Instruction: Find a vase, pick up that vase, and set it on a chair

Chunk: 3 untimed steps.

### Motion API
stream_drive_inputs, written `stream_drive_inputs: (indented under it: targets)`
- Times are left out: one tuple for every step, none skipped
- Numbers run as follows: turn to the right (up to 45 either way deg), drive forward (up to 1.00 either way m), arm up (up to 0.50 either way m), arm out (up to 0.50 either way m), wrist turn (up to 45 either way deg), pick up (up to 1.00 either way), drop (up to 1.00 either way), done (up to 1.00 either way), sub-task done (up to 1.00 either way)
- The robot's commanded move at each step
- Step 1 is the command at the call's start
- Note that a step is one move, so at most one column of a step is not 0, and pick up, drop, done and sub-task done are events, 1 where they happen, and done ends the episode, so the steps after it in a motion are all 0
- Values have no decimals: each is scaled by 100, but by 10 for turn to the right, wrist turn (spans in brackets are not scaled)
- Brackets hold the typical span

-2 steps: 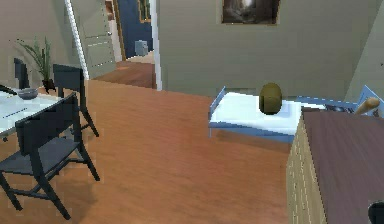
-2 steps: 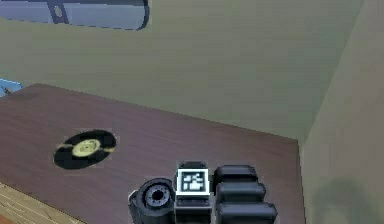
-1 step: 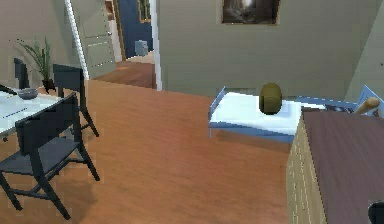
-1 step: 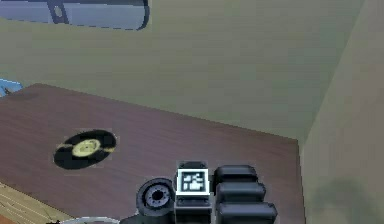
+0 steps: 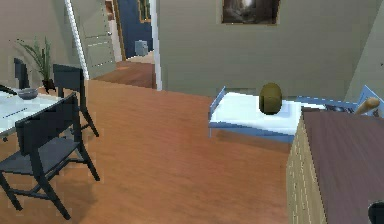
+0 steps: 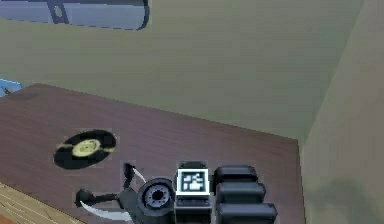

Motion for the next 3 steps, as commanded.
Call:
stream_drive_inputs:
  targets:
    - [0,0,0,0,180,0,0,0,0]
    - [0,0,-30,0,0,0,0,0,0]
    - [0,0,0,0,0,100,0,0,0]
